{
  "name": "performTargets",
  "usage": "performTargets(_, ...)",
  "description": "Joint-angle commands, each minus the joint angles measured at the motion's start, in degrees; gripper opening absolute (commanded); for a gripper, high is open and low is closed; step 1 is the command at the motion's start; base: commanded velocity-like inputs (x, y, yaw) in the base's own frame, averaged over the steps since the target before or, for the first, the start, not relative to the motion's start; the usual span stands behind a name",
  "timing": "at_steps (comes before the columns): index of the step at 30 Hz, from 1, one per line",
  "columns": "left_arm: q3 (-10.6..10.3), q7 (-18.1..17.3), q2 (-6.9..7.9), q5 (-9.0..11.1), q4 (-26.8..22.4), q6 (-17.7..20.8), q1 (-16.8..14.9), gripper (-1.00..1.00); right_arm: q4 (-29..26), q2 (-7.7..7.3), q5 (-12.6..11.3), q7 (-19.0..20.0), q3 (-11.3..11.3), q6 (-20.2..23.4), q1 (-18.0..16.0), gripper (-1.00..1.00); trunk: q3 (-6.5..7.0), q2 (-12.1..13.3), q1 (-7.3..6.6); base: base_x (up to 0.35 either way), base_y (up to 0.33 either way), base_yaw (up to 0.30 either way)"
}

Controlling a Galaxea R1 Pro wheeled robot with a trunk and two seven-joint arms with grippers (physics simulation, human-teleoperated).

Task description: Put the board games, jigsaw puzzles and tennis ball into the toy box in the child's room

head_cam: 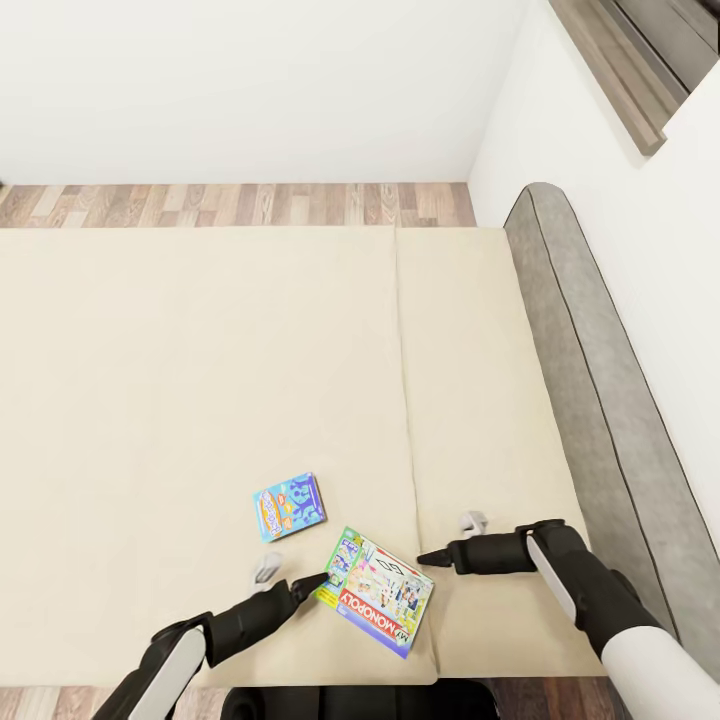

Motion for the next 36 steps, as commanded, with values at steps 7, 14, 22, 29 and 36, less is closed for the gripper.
performTargets(7, -0.1, 0.1, -0.63, 0.4, 0.2, 0.5, -0.3, 1.0, 0.0, 0.33, -0.3, -0.3, 0.3, 0.3, 0.0, 1.0, -0.03, 0.0, 0.01, 0.0, 0.0, 0.0)
performTargets(14, -0.2, 0.2, -1.8, 0.4, 0.6, 0.6, -0.7, 1.0, 0.0, 0.57, -0.2, -0.4, 0.4, 0.3, 0.0, 1.0, -0.03, 0.0, 0.01, 0.0, 0.0, 0.0)
performTargets(22, -0.2, 0.3, -2.8, 0.4, 0.9, 0.7, -1.1, 1.0, 0.0, 0.65, -0.2, -0.3, 0.5, 0.4, 0.0, 1.0, -0.03, 0.0, 0.01, 0.0, 0.0, 0.0)
performTargets(29, -0.3, 0.3, -3.29, 0.4, 1.0, 0.8, -1.5, 1.0, 0.0, 0.72, -0.1, -0.3, 0.8, 0.4, 0.0, 1.0, -0.03, 0.0, 0.01, 0.0, 0.0, 0.0)
performTargets(36, -0.3, 0.3, -3.41, 0.4, 1.0, 0.8, -1.6, 1.0, 0.0, 1.39, -0.1, -0.3, 0.9, 0.5, 0.1, 1.0, -0.03, 0.0, 0.01, 0.0, 0.0, 0.0)
